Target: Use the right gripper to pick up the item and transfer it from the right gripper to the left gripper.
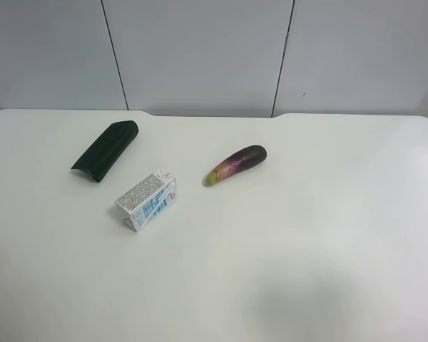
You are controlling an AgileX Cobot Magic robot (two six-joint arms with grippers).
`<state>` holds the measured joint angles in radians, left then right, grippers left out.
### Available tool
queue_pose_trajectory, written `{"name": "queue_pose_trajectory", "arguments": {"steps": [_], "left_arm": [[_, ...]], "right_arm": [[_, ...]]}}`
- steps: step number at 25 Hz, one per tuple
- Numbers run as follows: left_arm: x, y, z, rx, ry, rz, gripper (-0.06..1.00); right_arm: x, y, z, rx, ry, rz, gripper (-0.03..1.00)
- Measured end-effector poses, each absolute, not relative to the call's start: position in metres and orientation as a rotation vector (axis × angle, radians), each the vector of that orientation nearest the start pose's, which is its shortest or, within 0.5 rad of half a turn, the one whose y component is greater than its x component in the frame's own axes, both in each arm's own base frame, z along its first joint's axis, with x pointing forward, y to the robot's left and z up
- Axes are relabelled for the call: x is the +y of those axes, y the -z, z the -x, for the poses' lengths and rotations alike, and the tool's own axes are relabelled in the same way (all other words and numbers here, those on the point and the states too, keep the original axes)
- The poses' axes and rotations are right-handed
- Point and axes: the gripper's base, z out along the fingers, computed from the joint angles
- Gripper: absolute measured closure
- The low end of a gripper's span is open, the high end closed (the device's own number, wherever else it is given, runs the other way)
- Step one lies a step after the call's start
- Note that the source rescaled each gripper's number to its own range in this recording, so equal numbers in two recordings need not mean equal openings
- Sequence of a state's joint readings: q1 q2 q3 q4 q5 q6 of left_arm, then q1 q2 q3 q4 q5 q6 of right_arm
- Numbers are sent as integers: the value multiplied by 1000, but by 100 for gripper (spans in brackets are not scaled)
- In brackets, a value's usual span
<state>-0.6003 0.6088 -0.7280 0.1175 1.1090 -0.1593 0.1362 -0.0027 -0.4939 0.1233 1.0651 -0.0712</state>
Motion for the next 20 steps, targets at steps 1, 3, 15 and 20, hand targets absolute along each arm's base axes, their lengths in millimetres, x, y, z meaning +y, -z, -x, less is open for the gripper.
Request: {"name": "queue_pose_trajectory", "arguments": {"steps": [1, 3, 15, 20], "left_arm": [[-36, -314, -70, 2394, 184, -552, -5], [-26, -307, -55, 2353, 206, -530, -5], [3, -281, -5, 2088, 372, -460, -5], [8, -279, 2, 2015, 396, -444, -6]], "right_arm": [[9, -276, 6, 2039, -188, 218, -3], [9, -276, 6, 2039, -188, 218, -3], [9, -276, 6, 2039, -188, 218, -3], [9, -276, 6, 2039, -188, 218, -3]]}}
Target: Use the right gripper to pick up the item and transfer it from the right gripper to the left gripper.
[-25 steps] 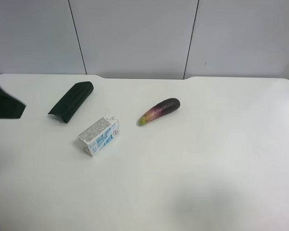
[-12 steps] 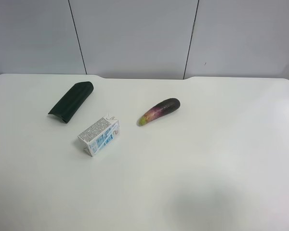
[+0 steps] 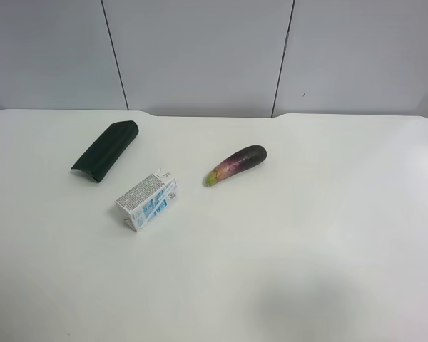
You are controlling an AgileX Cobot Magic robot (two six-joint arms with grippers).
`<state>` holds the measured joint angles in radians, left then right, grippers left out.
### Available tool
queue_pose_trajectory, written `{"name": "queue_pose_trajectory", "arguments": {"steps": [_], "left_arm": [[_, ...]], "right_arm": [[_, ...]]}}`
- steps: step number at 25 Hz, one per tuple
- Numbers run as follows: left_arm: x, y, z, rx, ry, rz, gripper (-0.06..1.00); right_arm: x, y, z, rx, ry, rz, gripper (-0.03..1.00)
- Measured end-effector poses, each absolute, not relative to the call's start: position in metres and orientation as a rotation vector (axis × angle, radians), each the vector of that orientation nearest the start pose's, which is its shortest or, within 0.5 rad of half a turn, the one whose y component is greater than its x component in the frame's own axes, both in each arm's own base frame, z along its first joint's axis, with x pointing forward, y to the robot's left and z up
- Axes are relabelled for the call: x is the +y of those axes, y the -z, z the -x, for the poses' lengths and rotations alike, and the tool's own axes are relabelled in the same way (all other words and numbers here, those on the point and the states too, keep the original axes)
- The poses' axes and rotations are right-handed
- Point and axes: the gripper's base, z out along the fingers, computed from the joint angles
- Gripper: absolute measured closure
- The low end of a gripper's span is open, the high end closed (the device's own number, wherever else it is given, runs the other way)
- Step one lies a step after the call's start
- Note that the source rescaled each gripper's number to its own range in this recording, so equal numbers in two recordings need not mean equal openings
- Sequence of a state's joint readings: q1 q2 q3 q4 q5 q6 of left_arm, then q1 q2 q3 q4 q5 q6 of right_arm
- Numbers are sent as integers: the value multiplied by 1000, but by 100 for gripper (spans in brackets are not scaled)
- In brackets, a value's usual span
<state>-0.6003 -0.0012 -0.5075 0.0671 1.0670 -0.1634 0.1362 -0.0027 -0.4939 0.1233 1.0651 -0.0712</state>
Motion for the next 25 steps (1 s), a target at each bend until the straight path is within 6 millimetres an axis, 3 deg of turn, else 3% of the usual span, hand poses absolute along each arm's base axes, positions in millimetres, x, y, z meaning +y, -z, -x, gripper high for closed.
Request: {"name": "queue_pose_trajectory", "arguments": {"steps": [10, 14, 20, 25], "left_arm": [[8, -279, 2, 2016, 385, -425, -6], [8, -279, 3, 2029, 319, -315, -6], [6, -279, 6, 2040, 115, 18, -6], [6, -279, 6, 2035, 52, 116, -6]], "right_arm": [[9, -276, 6, 2039, -188, 218, -3], [9, -276, 6, 2039, -188, 218, -3], [9, -276, 6, 2039, -188, 218, -3], [9, -276, 6, 2039, -188, 218, -3]]}}
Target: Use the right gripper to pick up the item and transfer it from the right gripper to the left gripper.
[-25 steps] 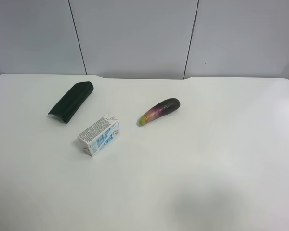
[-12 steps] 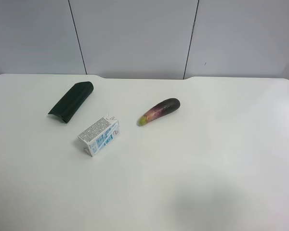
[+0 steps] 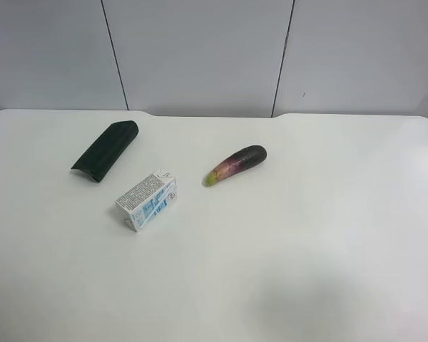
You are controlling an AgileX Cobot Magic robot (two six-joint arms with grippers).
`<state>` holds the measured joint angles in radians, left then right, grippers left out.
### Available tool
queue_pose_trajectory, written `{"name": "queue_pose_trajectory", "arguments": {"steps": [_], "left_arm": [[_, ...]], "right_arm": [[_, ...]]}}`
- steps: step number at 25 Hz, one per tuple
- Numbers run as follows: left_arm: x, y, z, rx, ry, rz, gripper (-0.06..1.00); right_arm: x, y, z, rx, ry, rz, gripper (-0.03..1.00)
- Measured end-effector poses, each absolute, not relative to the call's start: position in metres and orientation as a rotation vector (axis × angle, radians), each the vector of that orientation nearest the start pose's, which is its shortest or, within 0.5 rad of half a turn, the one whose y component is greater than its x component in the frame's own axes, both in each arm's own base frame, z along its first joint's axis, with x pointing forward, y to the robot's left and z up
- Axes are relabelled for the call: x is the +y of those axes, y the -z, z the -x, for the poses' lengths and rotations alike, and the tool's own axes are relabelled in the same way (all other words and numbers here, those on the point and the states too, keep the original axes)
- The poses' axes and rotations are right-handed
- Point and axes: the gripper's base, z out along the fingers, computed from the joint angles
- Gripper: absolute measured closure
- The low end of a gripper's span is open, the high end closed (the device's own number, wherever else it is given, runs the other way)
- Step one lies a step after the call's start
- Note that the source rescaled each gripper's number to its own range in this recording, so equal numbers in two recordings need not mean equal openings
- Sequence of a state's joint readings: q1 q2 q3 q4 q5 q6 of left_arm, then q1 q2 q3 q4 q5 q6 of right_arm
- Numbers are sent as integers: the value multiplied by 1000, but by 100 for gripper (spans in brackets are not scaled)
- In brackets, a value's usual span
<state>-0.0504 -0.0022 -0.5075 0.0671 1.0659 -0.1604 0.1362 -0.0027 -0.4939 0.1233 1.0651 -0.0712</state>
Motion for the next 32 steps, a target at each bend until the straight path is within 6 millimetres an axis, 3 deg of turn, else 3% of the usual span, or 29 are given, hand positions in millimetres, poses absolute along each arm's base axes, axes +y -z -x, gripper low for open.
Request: {"name": "queue_pose_trajectory", "arguments": {"steps": [32], "left_arm": [[5, -279, 6, 2033, 29, 151, -6]], "right_arm": [[9, -276, 6, 2040, -187, 212, -3]]}}
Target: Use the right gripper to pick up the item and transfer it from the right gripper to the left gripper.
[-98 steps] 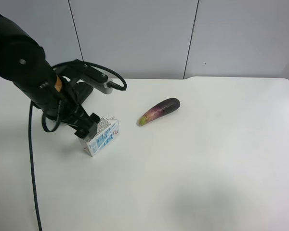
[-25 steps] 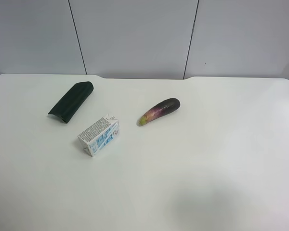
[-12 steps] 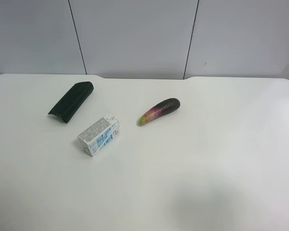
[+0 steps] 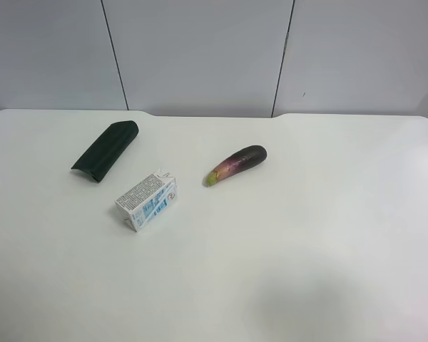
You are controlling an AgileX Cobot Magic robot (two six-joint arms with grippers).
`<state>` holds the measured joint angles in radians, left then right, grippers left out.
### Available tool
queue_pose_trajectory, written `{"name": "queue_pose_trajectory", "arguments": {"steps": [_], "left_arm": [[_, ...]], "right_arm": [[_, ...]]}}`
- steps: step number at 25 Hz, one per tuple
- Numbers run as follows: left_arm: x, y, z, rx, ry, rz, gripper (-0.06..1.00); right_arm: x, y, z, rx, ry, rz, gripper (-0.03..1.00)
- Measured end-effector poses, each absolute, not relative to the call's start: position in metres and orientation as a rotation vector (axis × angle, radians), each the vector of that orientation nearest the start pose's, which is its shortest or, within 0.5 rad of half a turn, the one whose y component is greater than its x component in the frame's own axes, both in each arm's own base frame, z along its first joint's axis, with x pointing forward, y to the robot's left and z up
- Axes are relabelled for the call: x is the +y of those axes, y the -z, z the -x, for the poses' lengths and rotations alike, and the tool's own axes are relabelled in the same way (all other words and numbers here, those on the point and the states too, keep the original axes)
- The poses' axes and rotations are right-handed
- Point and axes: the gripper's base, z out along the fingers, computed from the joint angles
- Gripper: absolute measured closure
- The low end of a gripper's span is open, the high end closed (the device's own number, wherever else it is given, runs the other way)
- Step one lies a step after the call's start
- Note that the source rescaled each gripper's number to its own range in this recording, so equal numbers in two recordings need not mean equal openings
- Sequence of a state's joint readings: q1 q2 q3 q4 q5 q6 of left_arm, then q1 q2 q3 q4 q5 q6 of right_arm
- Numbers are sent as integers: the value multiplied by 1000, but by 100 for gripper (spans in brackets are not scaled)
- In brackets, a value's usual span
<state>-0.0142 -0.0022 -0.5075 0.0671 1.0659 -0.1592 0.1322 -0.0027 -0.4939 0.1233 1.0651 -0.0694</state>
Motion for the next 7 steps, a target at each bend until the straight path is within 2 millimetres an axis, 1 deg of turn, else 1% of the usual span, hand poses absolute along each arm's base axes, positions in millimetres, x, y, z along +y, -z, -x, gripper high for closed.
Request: {"name": "queue_pose_trajectory", "arguments": {"steps": [7], "left_arm": [[5, -279, 6, 2033, 29, 151, -6]], "right_arm": [[9, -276, 6, 2040, -187, 212, -3]]}}
